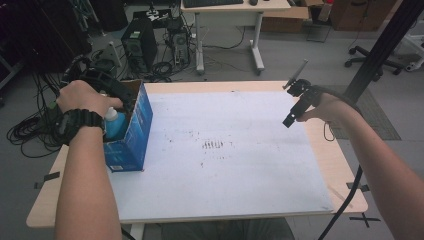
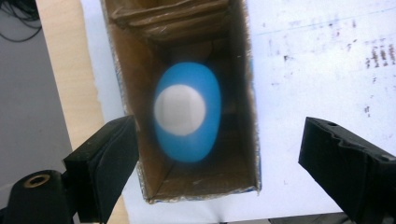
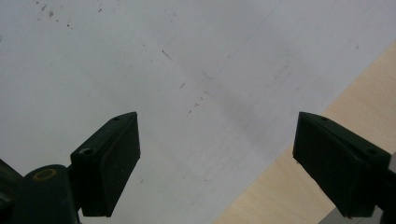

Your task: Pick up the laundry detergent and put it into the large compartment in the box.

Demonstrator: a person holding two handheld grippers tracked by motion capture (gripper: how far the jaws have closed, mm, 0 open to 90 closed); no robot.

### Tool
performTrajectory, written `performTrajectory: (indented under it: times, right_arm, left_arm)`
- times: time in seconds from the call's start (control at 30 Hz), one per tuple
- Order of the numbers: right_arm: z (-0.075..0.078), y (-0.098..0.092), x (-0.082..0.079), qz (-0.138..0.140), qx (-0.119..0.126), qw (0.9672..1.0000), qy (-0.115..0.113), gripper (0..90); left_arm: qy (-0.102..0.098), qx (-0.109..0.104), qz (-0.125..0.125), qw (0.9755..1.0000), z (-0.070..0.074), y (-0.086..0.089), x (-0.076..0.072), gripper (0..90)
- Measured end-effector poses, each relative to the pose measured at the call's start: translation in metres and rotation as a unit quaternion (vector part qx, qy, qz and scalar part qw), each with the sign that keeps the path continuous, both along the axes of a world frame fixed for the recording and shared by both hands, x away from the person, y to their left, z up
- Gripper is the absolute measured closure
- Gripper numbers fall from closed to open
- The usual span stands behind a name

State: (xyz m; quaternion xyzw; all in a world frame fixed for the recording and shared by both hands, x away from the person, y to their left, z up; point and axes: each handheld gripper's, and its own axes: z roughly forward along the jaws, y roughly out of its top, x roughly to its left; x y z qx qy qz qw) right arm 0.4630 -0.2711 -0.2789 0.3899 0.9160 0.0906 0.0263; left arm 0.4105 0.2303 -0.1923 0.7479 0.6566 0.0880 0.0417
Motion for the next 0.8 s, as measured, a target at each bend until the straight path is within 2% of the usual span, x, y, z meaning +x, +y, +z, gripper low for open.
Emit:
performTrajectory:
  times: [0.4, 0.8]
  right_arm:
    - [0.002, -0.002, -0.002, -0.002, 0.000, 1.0000, -0.003, 14.6]
    - [0.003, -0.001, -0.003, -0.002, -0.001, 1.0000, -0.004, 14.7]
  left_arm:
    - [-0.008, 0.000, -0.024, 0.9997, 0.008, -0.011, -0.001, 11.7]
    - [-0.012, 0.000, -0.059, 0.9982, 0.011, -0.026, 0.001, 10.5]
